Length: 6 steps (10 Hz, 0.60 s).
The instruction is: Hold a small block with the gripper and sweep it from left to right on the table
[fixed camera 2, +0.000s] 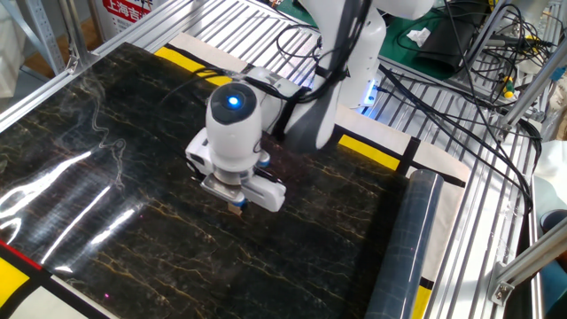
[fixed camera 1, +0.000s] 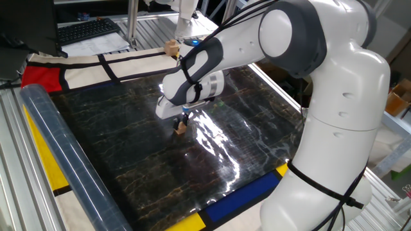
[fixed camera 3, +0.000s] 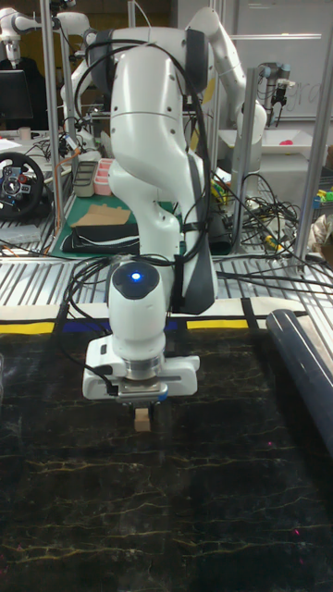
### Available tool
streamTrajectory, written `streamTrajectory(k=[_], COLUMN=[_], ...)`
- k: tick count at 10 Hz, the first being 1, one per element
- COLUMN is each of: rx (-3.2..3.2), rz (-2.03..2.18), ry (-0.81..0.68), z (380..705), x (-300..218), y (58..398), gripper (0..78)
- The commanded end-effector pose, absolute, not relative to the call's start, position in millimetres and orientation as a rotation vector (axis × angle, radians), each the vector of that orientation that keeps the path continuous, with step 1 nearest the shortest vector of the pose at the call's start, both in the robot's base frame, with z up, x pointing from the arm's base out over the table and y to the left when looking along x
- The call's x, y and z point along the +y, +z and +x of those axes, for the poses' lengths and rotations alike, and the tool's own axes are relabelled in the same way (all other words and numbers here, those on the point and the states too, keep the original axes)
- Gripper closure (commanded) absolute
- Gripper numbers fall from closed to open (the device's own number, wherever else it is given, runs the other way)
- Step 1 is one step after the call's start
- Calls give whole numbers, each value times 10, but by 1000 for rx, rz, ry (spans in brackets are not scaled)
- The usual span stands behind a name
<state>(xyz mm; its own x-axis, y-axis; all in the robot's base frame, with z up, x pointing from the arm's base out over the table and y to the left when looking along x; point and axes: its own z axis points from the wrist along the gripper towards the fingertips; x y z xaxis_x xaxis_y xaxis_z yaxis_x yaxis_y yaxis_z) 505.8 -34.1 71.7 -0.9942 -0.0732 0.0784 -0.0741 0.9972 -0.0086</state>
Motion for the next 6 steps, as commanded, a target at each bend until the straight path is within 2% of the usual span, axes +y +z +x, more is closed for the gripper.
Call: streamTrajectory(k=[1, 3, 6], rx=[-3082, -3082, -3081], rz=[192, 241, 248], ry=[9, 16, 25], z=[5130, 5196, 5233], x=[-765, -1039, -1187], y=[615, 620, 639], gripper=[764, 764, 764])
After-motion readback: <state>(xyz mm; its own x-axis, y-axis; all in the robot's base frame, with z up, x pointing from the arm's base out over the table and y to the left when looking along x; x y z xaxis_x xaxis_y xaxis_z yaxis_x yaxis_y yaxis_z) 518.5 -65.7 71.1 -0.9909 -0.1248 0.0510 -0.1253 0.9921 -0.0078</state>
